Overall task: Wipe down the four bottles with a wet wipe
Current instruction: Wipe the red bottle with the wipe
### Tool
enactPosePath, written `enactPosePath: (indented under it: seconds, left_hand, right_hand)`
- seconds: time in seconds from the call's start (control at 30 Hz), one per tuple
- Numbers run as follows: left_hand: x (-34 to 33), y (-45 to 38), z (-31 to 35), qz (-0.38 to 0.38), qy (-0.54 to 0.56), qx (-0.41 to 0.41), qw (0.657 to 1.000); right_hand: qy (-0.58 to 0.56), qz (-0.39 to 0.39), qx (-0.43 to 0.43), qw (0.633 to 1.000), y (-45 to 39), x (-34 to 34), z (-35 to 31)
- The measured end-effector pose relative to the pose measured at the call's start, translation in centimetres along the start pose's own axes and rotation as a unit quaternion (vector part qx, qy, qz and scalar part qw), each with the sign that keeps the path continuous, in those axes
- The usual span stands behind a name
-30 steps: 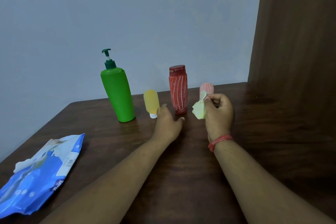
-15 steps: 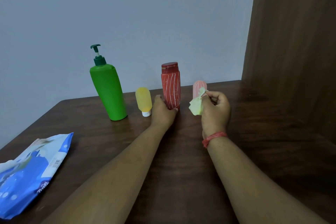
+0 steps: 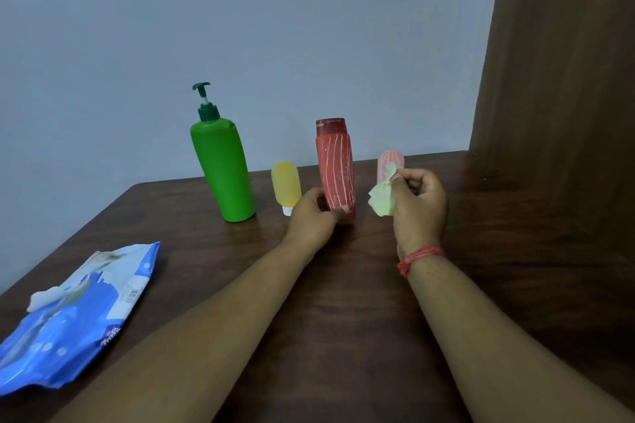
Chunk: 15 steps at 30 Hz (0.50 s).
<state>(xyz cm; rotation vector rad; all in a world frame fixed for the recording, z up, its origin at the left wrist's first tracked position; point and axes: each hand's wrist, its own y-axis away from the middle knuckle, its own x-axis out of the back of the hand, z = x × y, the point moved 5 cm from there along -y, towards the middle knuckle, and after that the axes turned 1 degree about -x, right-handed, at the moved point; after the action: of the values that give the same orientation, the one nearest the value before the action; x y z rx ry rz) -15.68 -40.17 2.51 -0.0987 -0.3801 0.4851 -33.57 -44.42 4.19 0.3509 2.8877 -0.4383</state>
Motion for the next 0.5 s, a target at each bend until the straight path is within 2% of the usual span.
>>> enactPosePath:
  seconds: [0.17,0.27,0.33,0.4,0.47,0.5]
  left_hand:
    - [4.8,5.0,-0.7,-0.044,0.101,0.04,0.993]
    - [8.0,7.7,-1.2,-0.066,0.125,0.059,0.988]
    - [9.5,9.3,-1.7,-0.065,0.165,0.065,0.982]
    - [10.6,10.2,-2.4,-0.054,0.189,0.067,0.978]
    - [11.2,10.5,-3.1,-0.051,0.21,0.061,0.974]
    - [11.3,10.5,-3.3,-0.05,0.22,0.058,0.972]
  right_hand:
    - [0.056,-0.112,0.062,0.99,2.2,-1.9,-1.3]
    - [0.09,-0.207,0.164,0.96,4.8,-3.5,-2.9]
    - [0.131,-0.276,0.287,0.908,7.4,-4.5,-4.1]
    - [0.178,-0.338,0.392,0.837,10.1,-5.3,-4.8]
    - [0.228,-0.381,0.439,0.782,11.9,-6.1,-4.6]
    - [0.248,-0.39,0.446,0.766,12.4,-6.4,-4.5]
